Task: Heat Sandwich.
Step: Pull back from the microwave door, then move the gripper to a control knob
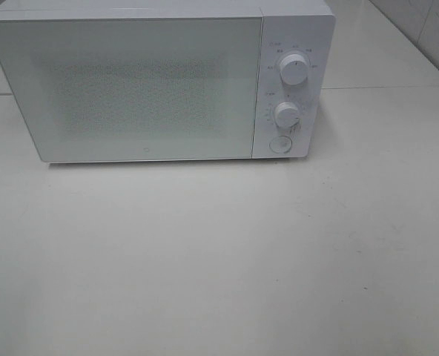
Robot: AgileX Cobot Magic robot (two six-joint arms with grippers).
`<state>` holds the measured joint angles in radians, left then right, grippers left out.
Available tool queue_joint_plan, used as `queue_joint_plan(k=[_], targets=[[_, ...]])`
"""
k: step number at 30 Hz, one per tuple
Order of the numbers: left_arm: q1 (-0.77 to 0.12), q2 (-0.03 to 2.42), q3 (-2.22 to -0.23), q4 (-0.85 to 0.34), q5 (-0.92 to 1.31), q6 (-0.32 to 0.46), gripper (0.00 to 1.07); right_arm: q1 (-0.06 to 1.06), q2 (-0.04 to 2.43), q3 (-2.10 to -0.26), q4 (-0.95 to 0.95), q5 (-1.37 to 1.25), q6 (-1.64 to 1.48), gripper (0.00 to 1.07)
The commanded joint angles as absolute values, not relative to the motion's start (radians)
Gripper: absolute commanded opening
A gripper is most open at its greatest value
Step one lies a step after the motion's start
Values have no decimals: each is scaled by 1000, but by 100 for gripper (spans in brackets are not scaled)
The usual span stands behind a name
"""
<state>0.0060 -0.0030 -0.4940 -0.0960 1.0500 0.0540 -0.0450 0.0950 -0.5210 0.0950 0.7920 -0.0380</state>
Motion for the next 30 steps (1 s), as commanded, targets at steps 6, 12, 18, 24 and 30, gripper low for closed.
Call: queue_joint_plan(k=[6, 12, 18, 24, 30], targets=[[0, -26, -491, -102, 1036, 50, 77, -43, 152, -469, 179, 583, -147, 58], [0, -26, -491, -102, 1036, 50, 77, -43, 156, -405, 291, 441, -264, 58], [0, -26, -491, -102, 1036, 50, 77, -43, 158, -354, 424, 378, -428, 58], [0, -26, -491, -102, 1036, 50, 77, -14, 203, -334, 460, 352, -474, 58], [0, -26, -491, -102, 1036, 50, 77, 58, 288, -334, 455, 262, -518, 58]])
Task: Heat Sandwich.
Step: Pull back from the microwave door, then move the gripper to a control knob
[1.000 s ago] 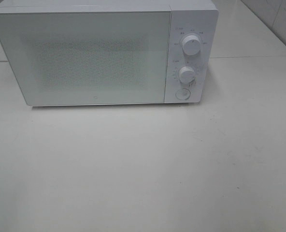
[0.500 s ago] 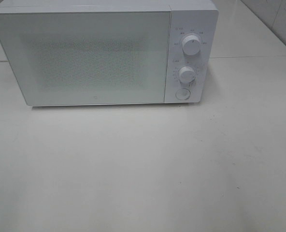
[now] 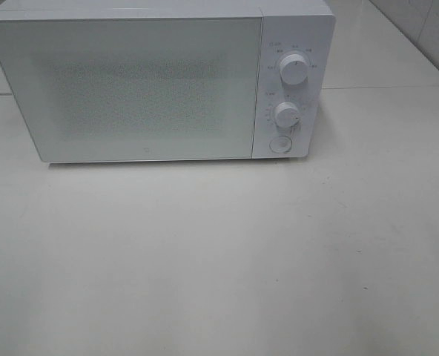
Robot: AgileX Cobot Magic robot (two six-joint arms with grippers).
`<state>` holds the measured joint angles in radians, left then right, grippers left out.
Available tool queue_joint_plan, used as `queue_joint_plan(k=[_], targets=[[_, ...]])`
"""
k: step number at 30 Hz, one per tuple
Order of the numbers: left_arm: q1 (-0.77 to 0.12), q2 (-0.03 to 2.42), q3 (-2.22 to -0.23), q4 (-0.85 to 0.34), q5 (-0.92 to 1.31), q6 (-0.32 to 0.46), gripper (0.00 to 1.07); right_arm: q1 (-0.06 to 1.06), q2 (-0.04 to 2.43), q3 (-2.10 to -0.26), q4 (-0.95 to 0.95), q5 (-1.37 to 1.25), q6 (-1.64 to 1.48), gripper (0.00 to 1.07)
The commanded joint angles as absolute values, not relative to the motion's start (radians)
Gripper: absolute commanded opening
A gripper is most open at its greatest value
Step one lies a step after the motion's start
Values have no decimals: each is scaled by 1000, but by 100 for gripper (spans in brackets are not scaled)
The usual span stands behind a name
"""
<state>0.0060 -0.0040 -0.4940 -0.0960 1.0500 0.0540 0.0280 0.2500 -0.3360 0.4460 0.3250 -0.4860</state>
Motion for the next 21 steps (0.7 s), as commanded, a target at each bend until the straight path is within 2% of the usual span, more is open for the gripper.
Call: queue_joint_plan(k=[1, 10, 13, 21], targets=[[0, -26, -491, -102, 1036, 50, 77, 72, 313, -334, 455, 243, -519, 58], [0, -26, -491, -102, 1036, 50, 77, 192, 563, -337, 460, 50, -518, 58], [0, -26, -491, -102, 1036, 50, 77, 252, 676, -337, 460, -97, -518, 58], [0, -26, -491, -102, 1036, 50, 77, 329, 887, -337, 460, -310, -459, 58]])
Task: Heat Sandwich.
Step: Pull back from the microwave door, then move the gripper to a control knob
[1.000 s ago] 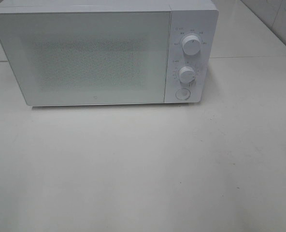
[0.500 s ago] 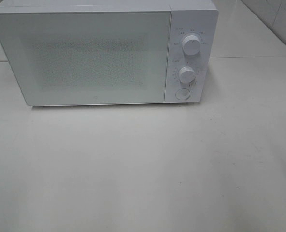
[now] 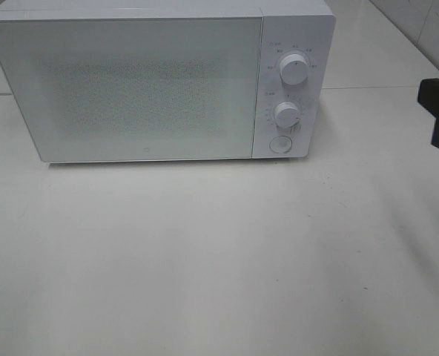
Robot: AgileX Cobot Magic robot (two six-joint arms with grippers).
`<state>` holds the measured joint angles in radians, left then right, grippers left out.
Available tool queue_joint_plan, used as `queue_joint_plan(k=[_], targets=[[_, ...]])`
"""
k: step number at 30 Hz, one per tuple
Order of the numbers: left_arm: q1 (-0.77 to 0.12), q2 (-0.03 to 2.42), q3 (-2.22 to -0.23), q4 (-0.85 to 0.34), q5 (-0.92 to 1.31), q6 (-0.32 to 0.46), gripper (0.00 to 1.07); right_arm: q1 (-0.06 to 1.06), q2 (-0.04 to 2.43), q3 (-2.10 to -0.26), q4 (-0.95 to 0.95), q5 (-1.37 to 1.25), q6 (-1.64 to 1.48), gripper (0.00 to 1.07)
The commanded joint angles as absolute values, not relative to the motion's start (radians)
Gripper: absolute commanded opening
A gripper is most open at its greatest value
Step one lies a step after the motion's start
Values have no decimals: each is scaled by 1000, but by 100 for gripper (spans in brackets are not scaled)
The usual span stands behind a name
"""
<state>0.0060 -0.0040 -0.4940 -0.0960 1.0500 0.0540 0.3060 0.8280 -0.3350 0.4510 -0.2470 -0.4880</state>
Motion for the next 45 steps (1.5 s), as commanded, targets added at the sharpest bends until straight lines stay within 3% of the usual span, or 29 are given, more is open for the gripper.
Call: queue_joint_plan(k=[1, 11, 25, 38, 45], targets=[[0, -26, -491, -102, 1036, 50, 77, 337, 915, -337, 459, -331, -451, 58], [0, -26, -491, -102, 1036, 50, 77, 506, 1223, -365, 462, -600, -416, 58], [0, -26, -491, -102, 1036, 50, 77, 627, 1548, -502, 465, -796, -305, 58], [0, -26, -491, -102, 1036, 50, 77, 632, 1736, -573, 473, -918, -230, 58], [0, -26, -491, -102, 1036, 50, 77, 632, 1834, -573, 625, -1069, -234, 58]])
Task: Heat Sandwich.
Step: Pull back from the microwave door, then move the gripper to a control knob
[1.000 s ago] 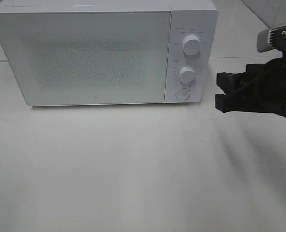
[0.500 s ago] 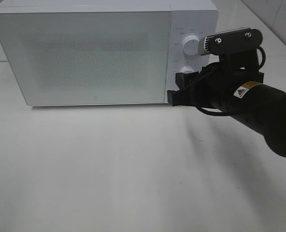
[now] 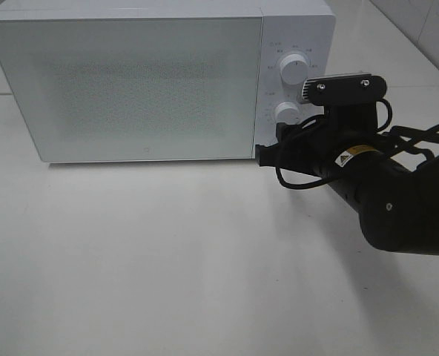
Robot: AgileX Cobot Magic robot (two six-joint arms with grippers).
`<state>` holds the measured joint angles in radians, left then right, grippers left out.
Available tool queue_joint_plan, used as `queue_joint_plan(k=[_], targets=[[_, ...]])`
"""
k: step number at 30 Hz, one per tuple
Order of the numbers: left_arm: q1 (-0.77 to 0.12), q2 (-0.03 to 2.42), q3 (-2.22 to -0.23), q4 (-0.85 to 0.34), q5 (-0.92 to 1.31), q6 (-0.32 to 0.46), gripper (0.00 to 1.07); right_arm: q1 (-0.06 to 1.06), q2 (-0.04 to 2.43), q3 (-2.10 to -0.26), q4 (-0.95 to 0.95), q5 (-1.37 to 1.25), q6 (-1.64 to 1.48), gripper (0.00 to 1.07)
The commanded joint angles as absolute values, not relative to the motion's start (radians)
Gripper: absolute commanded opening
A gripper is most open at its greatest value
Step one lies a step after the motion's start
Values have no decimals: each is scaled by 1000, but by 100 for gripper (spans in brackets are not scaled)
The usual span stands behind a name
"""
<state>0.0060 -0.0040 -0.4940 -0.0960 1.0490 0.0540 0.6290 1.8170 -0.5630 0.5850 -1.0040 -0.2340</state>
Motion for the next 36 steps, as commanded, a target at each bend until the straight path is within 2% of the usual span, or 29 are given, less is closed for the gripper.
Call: queue_joint_plan(k=[1, 15, 22, 36], targets=[[0, -26, -491, -102, 1036, 50, 77, 632, 1834, -573, 625, -1069, -234, 58], [0, -26, -491, -84, 1036, 50, 77, 632, 1917, -631, 607, -1156, -238, 59], [0, -26, -491, -83, 1036, 51, 77, 632, 1954, -649, 617, -1156, -231, 75], [0, -26, -491, -83, 1036, 52, 77, 632, 2034, -768, 646, -1172, -265, 72]])
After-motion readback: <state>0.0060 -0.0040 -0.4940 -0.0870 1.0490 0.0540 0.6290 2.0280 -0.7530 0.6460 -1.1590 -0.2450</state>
